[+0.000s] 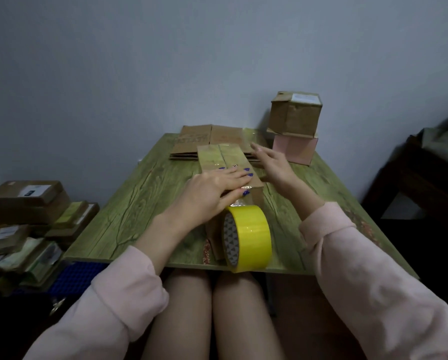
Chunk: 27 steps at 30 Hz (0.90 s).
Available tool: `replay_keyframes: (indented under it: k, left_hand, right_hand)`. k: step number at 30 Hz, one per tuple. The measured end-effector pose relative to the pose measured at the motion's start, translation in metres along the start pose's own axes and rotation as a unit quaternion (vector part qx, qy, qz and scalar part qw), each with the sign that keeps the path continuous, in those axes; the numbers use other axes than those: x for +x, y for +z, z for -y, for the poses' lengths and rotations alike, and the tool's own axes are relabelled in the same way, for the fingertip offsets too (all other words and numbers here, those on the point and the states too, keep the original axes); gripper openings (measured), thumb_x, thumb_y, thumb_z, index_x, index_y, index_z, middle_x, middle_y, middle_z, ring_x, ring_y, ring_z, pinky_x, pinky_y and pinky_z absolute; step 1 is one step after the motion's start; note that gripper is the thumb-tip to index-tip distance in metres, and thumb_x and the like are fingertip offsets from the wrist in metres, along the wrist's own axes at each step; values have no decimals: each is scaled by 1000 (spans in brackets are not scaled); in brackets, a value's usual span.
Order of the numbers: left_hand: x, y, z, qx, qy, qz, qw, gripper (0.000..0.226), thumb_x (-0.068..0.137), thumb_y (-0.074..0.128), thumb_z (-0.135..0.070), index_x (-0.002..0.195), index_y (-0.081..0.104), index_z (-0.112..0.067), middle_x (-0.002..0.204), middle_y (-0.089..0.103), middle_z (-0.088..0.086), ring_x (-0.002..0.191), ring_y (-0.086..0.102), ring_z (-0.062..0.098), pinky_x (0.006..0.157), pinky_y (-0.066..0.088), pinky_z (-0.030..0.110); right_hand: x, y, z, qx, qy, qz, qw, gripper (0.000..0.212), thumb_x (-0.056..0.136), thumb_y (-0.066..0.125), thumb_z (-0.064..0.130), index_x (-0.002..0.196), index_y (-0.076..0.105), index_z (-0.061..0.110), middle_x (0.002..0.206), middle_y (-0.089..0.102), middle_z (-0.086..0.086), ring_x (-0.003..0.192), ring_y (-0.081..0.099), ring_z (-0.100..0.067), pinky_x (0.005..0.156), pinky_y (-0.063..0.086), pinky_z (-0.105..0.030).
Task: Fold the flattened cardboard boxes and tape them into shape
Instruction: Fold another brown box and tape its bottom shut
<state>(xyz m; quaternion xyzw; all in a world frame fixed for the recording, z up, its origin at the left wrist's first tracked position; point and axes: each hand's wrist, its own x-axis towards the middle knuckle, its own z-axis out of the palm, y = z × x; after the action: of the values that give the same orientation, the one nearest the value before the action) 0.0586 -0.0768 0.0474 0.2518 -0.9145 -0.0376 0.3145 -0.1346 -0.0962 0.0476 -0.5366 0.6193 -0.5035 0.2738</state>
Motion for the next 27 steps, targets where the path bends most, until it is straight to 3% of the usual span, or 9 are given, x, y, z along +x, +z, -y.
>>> replay_keyframes:
  k: [4, 6, 8, 12, 14, 16, 19, 21, 27]
  left_hand:
    - [2, -8, -1, -146, -62, 50, 986, 32, 96, 50, -21, 127, 54, -23, 134, 50, -11, 129, 37, -2, 110, 24, 17]
    - [-2, -12, -7, -258, -109, -15, 960, 26, 98, 47, -22, 121, 59, -24, 129, 57, -8, 122, 49, 0, 107, 36, 24]
    - [-11, -13, -18, -290, -146, -134, 936, 24, 98, 46, -24, 109, 67, -23, 114, 67, -8, 100, 64, 7, 88, 51, 32]
    - [-45, -7, -47, -252, -200, -270, 908, 24, 91, 44, -28, 72, 58, -25, 68, 61, -5, 61, 54, 5, 57, 40, 21]
    - [-65, -1, -58, -226, -228, -254, 912, 23, 89, 46, -31, 70, 55, -20, 60, 54, -5, 55, 48, 6, 50, 32, 16]
    - [-78, 8, -65, -235, -250, -217, 914, 27, 88, 50, -41, 76, 57, -18, 66, 60, -6, 59, 54, 5, 52, 36, 11]
    - [-80, 21, -72, -322, -276, -148, 893, 42, 75, 59, -64, 89, 59, -24, 80, 67, -9, 75, 63, 0, 63, 47, 13]
    - [-77, 29, -76, -342, -261, -110, 896, 49, 69, 61, -64, 96, 60, -24, 87, 69, -11, 81, 64, 0, 70, 51, 18]
    - [-70, 36, -70, -412, -241, -71, 876, 45, 74, 61, -55, 105, 58, -22, 94, 72, -4, 89, 68, 9, 80, 55, 35]
  right_hand:
    - [-24, -49, -33, -245, 19, -100, 964, 34, 97, 51, 17, 128, 56, 3, 129, 60, -11, 119, 55, -23, 101, 39, -30]
    - [-34, -68, -49, -319, 68, -105, 939, 40, 97, 52, 19, 131, 51, 0, 130, 58, -16, 119, 54, -30, 101, 41, -38]
    - [-40, -78, -62, -365, 117, -90, 919, 40, 95, 55, 25, 124, 54, -3, 121, 61, -21, 109, 57, -34, 92, 46, -40]
    - [-37, -83, -73, -354, 143, -80, 921, 27, 92, 60, 26, 99, 63, 0, 99, 63, -18, 91, 59, -33, 78, 49, -38]
    - [-35, -81, -65, -323, 180, -65, 927, 34, 93, 56, 34, 81, 56, 3, 82, 58, -14, 78, 55, -28, 65, 44, -34]
    - [-35, -76, -55, -296, 190, -62, 934, 29, 94, 56, 29, 83, 55, 2, 78, 54, -10, 76, 53, -24, 58, 42, -30]
    - [-34, -64, -31, -199, 45, -87, 975, 23, 96, 53, 23, 110, 54, 5, 93, 60, -13, 80, 60, -25, 67, 52, -38]
    - [-40, -55, 0, -119, -68, -65, 988, 16, 97, 51, 26, 108, 51, 14, 90, 62, -7, 69, 60, -19, 58, 50, -35]
    - [-69, -23, 53, -210, -217, 60, 951, 42, 74, 72, 50, 99, 52, 22, 87, 58, 13, 77, 57, 2, 60, 40, -8]
